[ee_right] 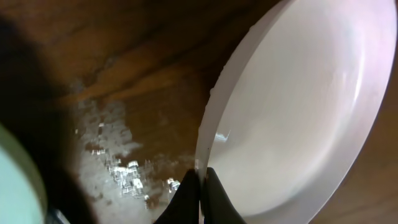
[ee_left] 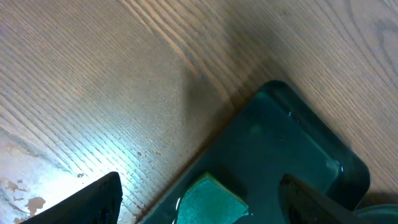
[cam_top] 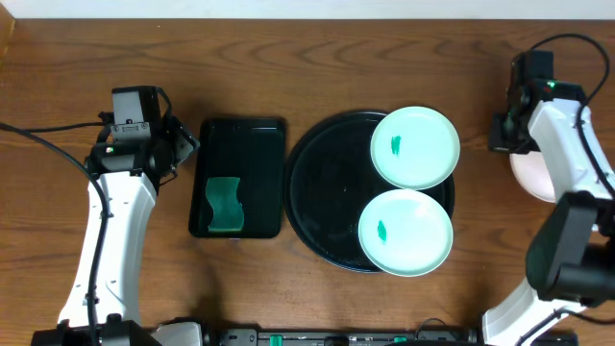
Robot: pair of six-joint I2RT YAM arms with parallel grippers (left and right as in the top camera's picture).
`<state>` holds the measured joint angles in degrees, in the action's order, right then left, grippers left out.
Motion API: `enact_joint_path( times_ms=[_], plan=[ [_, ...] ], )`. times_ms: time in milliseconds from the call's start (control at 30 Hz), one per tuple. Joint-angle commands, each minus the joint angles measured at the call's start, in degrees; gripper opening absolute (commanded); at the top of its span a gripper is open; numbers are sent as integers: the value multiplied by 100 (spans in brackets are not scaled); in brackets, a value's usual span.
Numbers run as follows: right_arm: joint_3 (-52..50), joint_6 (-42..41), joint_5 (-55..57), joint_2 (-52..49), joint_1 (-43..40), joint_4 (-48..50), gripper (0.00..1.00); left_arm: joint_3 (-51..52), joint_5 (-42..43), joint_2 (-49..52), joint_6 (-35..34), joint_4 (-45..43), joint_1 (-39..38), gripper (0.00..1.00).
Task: Clean dirty plates on tray and stack at the side
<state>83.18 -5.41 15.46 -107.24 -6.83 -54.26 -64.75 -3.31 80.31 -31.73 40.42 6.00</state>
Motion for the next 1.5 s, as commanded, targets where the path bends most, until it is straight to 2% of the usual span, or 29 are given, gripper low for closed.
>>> enact_joint_path(
  times_ms=[0,433,900,967,1033,1333,1467],
  plan=[
    [-199,129,55,-269,96,400,1,-35,-15,-22,-50,2,20,81],
    [-343,643,55,-859,470,1314,1,-35,-15,-22,-50,2,20,80],
    [-341,634,-295,-911,608,1355,2,-35,-15,-22,-50,2,20,80],
    [-339,636,-376,-885,614,1338,13,-35,-13,-22,-50,2,20,80],
    [-299,634,-378,-758,619,1263,46,-35,-15,-22,-50,2,20,80],
    [9,632,-1001,197,619,796,49,-35,-13,-22,-50,2,20,81],
    [9,629,-1394,789,619,610,57,-35,-15,-22,-50,2,20,81]
  ],
)
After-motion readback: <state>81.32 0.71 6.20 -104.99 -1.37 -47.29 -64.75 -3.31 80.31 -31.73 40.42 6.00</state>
